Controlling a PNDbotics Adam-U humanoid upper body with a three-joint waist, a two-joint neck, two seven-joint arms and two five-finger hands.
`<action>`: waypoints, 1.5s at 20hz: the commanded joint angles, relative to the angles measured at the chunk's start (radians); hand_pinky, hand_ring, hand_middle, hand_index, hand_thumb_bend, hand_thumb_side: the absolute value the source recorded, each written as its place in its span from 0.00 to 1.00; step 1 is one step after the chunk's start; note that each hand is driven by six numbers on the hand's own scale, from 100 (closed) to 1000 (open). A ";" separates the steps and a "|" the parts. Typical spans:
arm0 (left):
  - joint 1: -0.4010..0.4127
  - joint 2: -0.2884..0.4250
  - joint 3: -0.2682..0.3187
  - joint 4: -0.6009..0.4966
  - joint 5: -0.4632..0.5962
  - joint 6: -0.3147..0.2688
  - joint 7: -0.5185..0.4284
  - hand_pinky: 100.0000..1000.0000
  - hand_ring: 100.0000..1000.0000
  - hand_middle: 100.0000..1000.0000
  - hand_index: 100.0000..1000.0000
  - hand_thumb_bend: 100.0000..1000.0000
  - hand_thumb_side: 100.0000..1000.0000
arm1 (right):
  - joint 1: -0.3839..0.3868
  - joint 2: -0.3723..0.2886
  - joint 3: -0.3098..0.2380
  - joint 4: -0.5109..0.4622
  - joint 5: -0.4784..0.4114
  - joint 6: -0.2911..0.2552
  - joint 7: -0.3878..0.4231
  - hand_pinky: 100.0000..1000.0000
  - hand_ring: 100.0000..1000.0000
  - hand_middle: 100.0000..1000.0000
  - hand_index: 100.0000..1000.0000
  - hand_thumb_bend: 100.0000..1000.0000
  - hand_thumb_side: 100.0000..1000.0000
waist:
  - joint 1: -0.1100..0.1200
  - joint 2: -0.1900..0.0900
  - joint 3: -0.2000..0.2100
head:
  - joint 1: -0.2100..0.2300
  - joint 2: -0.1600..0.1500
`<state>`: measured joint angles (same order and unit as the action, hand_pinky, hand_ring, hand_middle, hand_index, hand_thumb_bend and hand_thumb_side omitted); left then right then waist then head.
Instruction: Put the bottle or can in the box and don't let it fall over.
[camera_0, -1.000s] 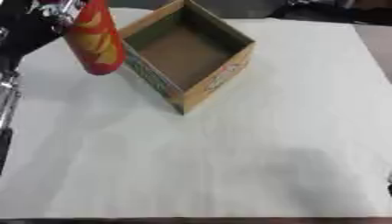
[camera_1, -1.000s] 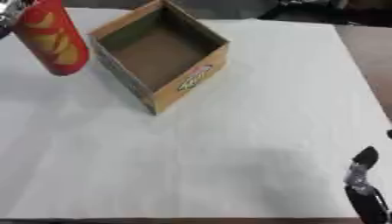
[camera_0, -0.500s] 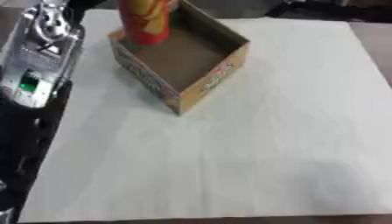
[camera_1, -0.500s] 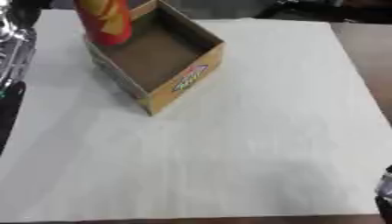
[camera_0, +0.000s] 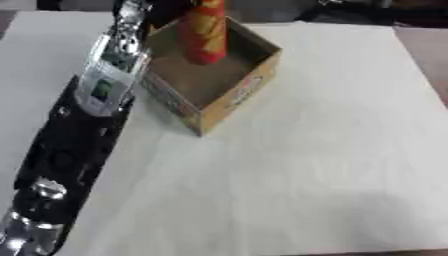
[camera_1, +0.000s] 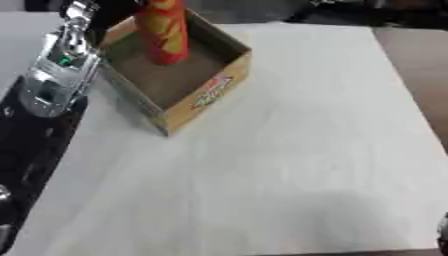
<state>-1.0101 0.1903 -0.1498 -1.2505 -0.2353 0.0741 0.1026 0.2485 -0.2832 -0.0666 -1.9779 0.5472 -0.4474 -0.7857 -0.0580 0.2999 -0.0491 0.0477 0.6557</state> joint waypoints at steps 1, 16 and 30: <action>-0.031 -0.003 0.004 0.059 -0.085 -0.076 -0.012 1.00 1.00 0.96 0.90 0.02 0.41 | 0.000 -0.006 -0.004 -0.022 0.001 -0.132 -0.121 0.83 0.69 0.70 0.76 0.00 0.34 | 0.000 -0.011 -0.004 | 0.003 -0.017; -0.023 0.001 0.034 0.120 -0.312 -0.078 -0.077 1.00 1.00 0.97 0.97 0.24 0.59 | 0.016 0.002 -0.005 -0.022 0.005 -0.136 -0.121 0.83 0.69 0.70 0.76 0.00 0.36 | -0.003 -0.024 0.011 | -0.005 -0.010; 0.213 0.299 0.092 -0.503 0.033 0.092 -0.047 1.00 1.00 0.96 0.94 0.00 0.56 | 0.078 -0.001 -0.045 -0.022 0.004 -0.174 -0.121 0.82 0.69 0.69 0.75 0.00 0.34 | 0.006 -0.073 0.087 | -0.044 0.053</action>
<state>-0.7867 0.4325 -0.0765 -1.6714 -0.2327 0.1469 0.0507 0.3218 -0.2683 -0.0991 -1.9779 0.5501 -0.4707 -0.7625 -0.0530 0.2484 0.0406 0.0074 0.7020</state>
